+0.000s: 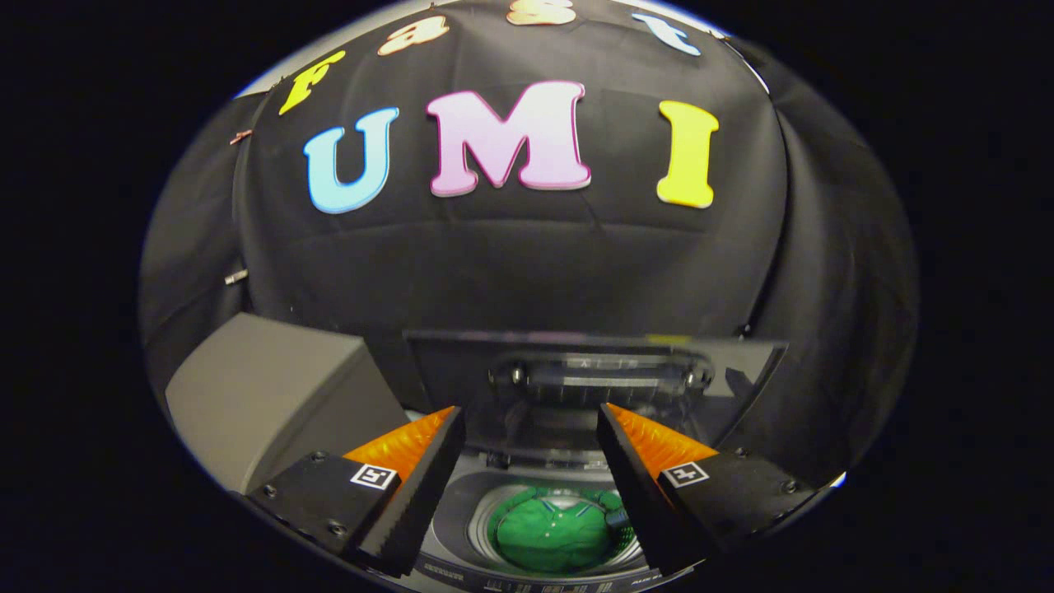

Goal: Put the clothes into the washing machine and then close the washing machine lid.

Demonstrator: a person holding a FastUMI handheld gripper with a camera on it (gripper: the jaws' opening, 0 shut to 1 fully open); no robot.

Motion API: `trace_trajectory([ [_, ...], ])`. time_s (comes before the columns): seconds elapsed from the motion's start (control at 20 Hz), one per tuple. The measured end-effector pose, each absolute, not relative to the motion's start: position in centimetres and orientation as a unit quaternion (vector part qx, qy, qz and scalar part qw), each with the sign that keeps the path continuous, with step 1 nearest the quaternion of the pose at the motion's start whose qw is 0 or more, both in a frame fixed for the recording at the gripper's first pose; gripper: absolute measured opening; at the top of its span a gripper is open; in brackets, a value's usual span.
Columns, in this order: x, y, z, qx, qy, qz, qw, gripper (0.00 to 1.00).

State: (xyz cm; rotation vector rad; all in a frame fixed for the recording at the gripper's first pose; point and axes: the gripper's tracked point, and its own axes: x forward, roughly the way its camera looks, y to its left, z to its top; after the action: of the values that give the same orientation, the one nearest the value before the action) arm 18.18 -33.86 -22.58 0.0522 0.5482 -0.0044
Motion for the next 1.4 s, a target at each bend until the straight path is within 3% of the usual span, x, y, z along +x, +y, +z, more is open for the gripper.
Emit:
trace_trajectory([
  [0.25, 25.2, -34.5, -12.9, -0.008, 0.128, -0.009, 0.992, 1.0],
  [0.45, 29.1, -35.4, -18.1, -0.022, 0.195, -0.018, 0.98, 0.99],
  [0.7, 27.7, -36.0, -26.1, -0.03, 0.305, -0.024, 0.952, 1.0],
  [0.9, 27.9, -35.8, -26.5, 0.04, 0.314, -0.033, 0.948, 1.0],
  [1.4, 27.1, -35.5, -26.2, 0.018, 0.315, -0.034, 0.948, 1.0],
])
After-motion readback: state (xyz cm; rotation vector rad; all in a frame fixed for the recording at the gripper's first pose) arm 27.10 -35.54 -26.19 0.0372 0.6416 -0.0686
